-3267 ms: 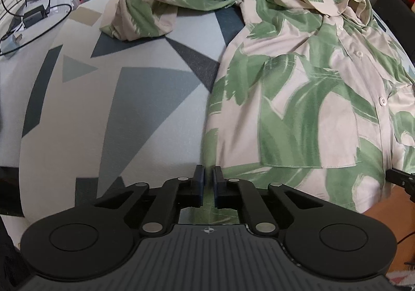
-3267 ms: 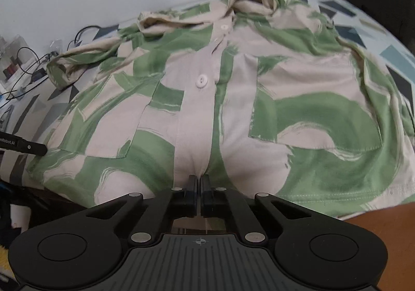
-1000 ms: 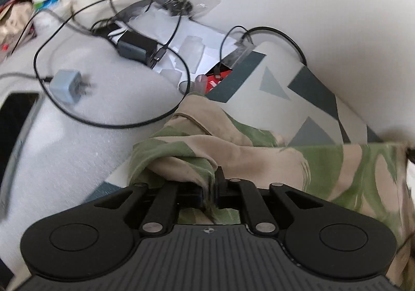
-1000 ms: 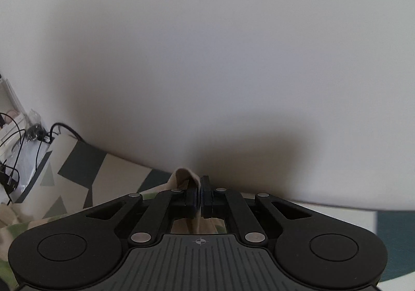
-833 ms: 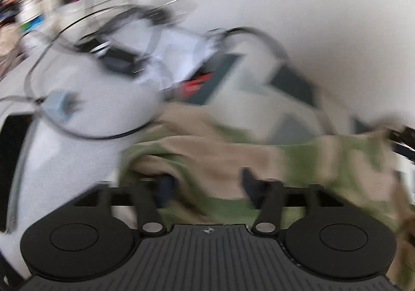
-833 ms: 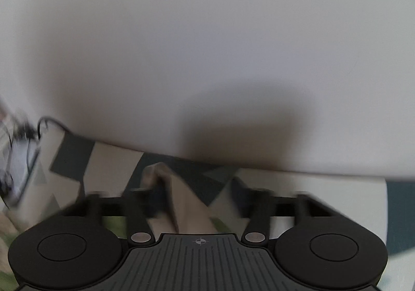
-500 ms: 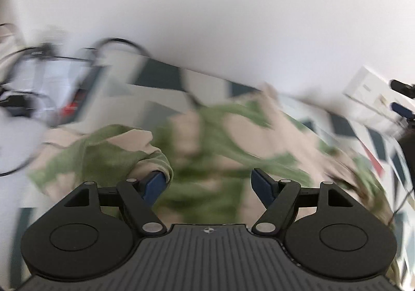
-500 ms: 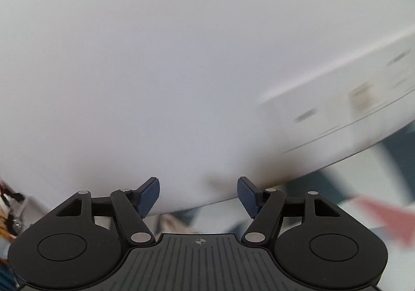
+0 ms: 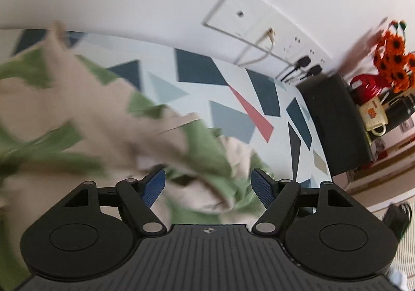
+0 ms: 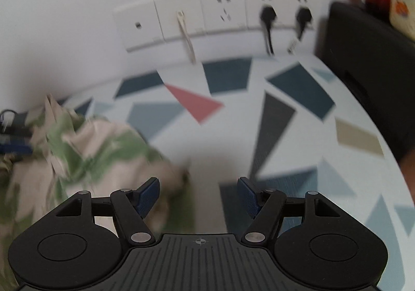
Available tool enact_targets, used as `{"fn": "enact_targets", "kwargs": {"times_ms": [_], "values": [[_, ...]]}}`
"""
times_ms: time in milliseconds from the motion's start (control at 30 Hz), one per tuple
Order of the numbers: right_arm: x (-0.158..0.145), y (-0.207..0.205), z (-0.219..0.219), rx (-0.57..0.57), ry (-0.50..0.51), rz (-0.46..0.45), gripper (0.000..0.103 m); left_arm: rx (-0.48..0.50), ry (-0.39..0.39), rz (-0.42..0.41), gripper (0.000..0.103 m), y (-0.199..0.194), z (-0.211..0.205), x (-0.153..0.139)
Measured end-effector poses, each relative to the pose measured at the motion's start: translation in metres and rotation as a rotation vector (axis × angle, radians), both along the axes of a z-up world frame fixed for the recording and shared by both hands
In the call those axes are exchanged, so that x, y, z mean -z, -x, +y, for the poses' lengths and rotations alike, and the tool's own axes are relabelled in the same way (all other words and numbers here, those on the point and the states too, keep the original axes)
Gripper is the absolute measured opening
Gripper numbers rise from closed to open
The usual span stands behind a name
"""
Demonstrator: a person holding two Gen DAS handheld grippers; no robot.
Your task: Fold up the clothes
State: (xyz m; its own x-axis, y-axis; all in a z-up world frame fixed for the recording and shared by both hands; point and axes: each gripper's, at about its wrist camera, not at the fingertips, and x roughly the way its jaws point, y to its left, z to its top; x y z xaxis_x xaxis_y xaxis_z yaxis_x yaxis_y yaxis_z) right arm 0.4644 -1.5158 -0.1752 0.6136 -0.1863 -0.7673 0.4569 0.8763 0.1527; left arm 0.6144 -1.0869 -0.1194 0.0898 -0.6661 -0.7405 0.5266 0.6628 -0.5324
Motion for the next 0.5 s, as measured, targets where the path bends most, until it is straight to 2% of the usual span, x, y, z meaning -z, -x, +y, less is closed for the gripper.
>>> {"fn": "enact_targets", "kwargs": {"times_ms": [33, 100, 133, 167, 200, 300, 367, 433, 467, 500], "values": [[0.002, 0.002, 0.001, -0.008, 0.01, 0.014, 0.061, 0.006, -0.013, -0.004, 0.072, 0.001, -0.011, 0.002], [0.004, 0.008, 0.006, -0.037, 0.019, 0.036, 0.061, -0.006, -0.046, -0.033, 0.048, -0.002, -0.024, 0.005], [0.006, 0.012, 0.011, -0.062, 0.021, 0.048, 0.061, -0.01, -0.059, -0.046, 0.027, -0.004, -0.03, 0.006], [0.005, 0.015, 0.016, -0.085, 0.034, 0.07, 0.061, -0.02, -0.065, -0.054, 0.019, -0.007, -0.031, 0.006], [0.005, 0.018, 0.02, -0.109, 0.05, 0.094, 0.061, -0.03, -0.07, -0.063, 0.018, -0.01, -0.033, 0.005], [0.009, 0.028, 0.029, -0.132, 0.016, 0.193, 0.061, -0.079, -0.095, -0.109, 0.012, -0.02, -0.034, 0.001], [0.01, 0.033, 0.034, -0.145, 0.001, 0.201, 0.061, -0.117, -0.098, -0.14, 0.01, -0.029, -0.033, -0.003], [0.011, 0.039, 0.039, -0.157, -0.012, 0.204, 0.05, -0.154, -0.087, -0.152, 0.01, -0.037, -0.031, -0.007], [0.011, 0.041, 0.041, -0.164, -0.019, 0.205, 0.024, -0.17, -0.082, -0.157, 0.009, -0.042, -0.03, -0.008], [0.011, 0.043, 0.041, -0.176, -0.015, 0.195, 0.005, -0.183, -0.081, -0.164, 0.009, -0.045, -0.03, -0.011]]}}
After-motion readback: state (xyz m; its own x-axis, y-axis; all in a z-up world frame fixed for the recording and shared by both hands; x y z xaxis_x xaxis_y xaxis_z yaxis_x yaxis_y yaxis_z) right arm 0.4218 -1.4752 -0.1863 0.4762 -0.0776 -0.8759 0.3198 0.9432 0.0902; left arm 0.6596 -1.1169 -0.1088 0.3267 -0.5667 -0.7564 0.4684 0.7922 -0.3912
